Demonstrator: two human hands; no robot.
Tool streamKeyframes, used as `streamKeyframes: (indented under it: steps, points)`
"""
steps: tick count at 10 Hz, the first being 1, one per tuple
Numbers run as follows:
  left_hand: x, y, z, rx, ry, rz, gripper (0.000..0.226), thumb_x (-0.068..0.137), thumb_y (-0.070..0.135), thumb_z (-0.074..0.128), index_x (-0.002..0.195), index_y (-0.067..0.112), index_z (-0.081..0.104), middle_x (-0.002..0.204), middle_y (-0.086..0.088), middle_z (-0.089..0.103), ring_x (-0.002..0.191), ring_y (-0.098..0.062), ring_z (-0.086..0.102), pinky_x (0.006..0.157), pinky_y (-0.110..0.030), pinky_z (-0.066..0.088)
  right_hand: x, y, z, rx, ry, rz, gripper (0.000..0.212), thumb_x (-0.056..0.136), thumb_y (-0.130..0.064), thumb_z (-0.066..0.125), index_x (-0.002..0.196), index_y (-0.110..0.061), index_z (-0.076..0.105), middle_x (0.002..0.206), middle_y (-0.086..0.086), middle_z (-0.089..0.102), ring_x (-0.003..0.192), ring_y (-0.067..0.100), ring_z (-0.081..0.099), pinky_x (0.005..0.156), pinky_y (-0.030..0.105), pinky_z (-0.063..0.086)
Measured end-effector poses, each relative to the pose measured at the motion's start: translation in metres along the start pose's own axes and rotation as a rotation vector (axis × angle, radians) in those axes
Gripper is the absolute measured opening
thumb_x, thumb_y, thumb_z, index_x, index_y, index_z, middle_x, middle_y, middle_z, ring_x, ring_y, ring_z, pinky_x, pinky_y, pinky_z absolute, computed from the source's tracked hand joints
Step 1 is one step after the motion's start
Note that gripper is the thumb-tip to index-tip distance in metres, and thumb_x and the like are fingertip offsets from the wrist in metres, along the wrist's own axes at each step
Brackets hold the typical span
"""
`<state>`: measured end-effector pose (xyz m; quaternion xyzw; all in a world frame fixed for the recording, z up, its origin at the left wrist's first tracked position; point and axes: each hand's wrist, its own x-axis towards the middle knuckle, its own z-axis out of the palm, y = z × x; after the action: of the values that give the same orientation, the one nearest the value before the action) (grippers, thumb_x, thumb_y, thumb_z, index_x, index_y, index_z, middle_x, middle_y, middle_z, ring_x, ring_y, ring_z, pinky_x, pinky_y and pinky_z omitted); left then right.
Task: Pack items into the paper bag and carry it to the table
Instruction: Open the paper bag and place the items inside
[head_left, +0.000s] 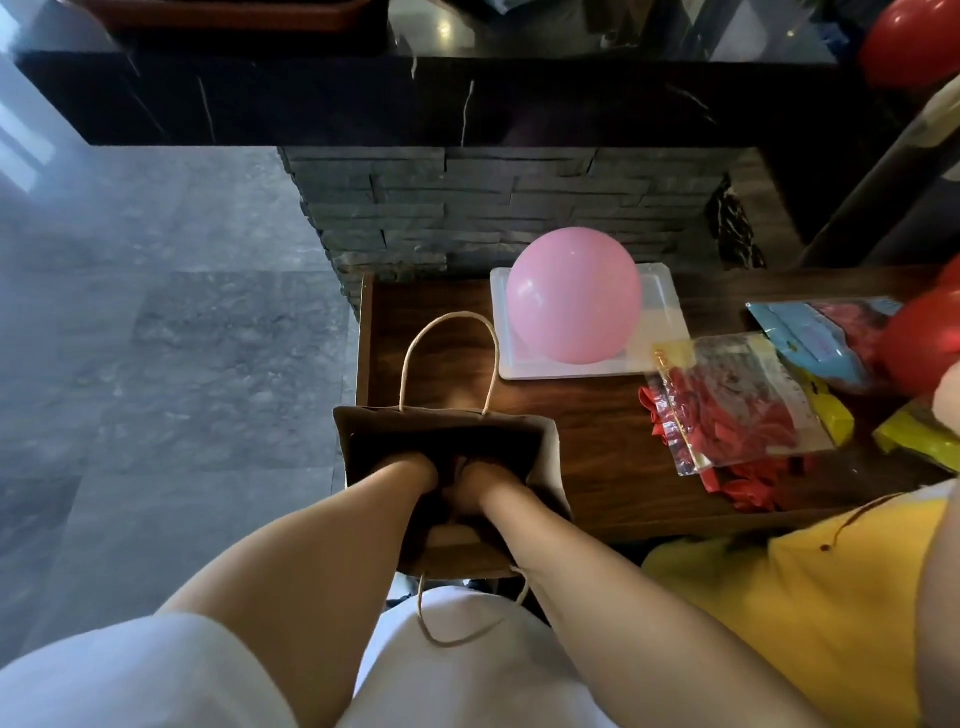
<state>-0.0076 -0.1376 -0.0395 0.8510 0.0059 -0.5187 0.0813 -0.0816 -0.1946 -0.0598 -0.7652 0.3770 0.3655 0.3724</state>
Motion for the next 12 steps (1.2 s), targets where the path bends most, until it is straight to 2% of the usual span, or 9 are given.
streamKeyframes:
  steps: [2,3,4,6,7,8,9,10,12]
  points:
    - [0.043,-0.008,0.01,-0.369,-0.013,-0.011,0.042,0.099,0.021,0.047,0.138,0.005,0.044,0.136,-0.02,0.05,0.129,-0.027,0.046,0.111,-0.029,0.03,-0.001,0.009,-0.004,0.137,-0.109,0.051,0.041,0.099,-0.023,0.043,0.136,-0.007,0.05,0.133,0.018,0.056,0.115,0.029,0.057,0.078,0.027,0.047]
    - [0.049,-0.007,0.008,-0.455,-0.021,0.019,0.043,0.098,0.022,0.048,0.137,0.004,0.047,0.136,-0.021,0.051,0.128,-0.03,0.048,0.113,-0.035,0.035,-0.004,0.012,-0.01,0.306,-0.052,0.084,0.042,0.102,-0.021,0.039,0.14,-0.007,0.043,0.137,0.017,0.052,0.109,0.026,0.056,0.07,0.025,0.049]
    - [0.04,-0.01,0.003,-0.529,0.0,0.056,0.043,0.1,0.027,0.042,0.137,0.005,0.048,0.136,-0.022,0.053,0.127,-0.034,0.05,0.111,-0.04,0.037,-0.007,0.014,-0.015,0.351,-0.047,0.067,0.044,0.104,-0.019,0.033,0.146,-0.007,0.034,0.148,0.016,0.041,0.132,0.028,0.043,0.104,0.03,0.036]
    - [0.016,-0.016,-0.011,-0.702,-0.122,0.01,0.02,0.085,0.001,0.047,0.082,0.0,0.066,0.077,-0.021,0.067,0.075,-0.034,0.062,0.075,-0.041,0.052,-0.01,0.009,-0.016,0.484,-0.014,0.074,0.042,0.104,-0.018,0.031,0.142,-0.004,0.04,0.145,0.018,0.045,0.132,0.03,0.044,0.108,0.034,0.035]
    - [0.005,-0.023,-0.016,-0.767,-0.212,-0.052,0.024,0.08,-0.012,0.043,0.074,0.0,0.063,0.064,-0.02,0.069,0.073,-0.035,0.061,0.07,-0.046,0.053,-0.013,0.006,-0.018,0.747,-0.028,0.158,0.027,0.103,-0.024,0.036,0.101,-0.014,0.061,0.091,0.012,0.068,0.079,0.022,0.067,0.063,0.029,0.056]
    - [0.01,-0.03,-0.019,-0.887,-0.229,-0.134,0.021,0.083,-0.005,0.045,0.09,0.005,0.063,0.095,-0.02,0.065,0.096,-0.038,0.06,0.094,-0.055,0.046,-0.015,0.007,-0.021,0.896,-0.017,0.23,0.031,0.101,-0.027,0.039,0.077,-0.016,0.055,0.061,0.005,0.06,0.049,0.016,0.057,0.031,0.017,0.041]
    - [0.017,-0.038,-0.022,-0.889,-0.246,-0.278,0.024,0.087,0.025,0.054,0.106,0.015,0.064,0.118,-0.015,0.063,0.116,-0.036,0.054,0.106,-0.053,0.035,-0.015,0.005,-0.018,0.958,0.022,0.233,0.027,0.101,-0.025,0.037,0.099,-0.013,0.061,0.082,0.005,0.063,0.069,0.017,0.06,0.047,0.022,0.05]
    - [0.025,-0.044,-0.021,-0.88,-0.252,-0.327,0.041,0.082,0.043,0.055,0.114,0.019,0.058,0.125,-0.009,0.06,0.121,-0.031,0.048,0.105,-0.045,0.033,-0.015,0.006,-0.01,0.858,0.059,0.2,0.036,0.102,-0.024,0.035,0.13,-0.009,0.053,0.129,0.015,0.059,0.116,0.028,0.058,0.097,0.033,0.049]
    - [0.035,-0.045,-0.012,-0.684,-0.214,-0.184,0.047,0.092,0.005,0.052,0.139,0.006,0.048,0.144,-0.022,0.048,0.131,-0.042,0.045,0.109,-0.054,0.037,-0.02,0.02,-0.01,0.919,0.097,0.203,0.023,0.099,-0.024,0.044,0.117,-0.017,0.057,0.108,0.01,0.066,0.095,0.026,0.065,0.073,0.024,0.058]
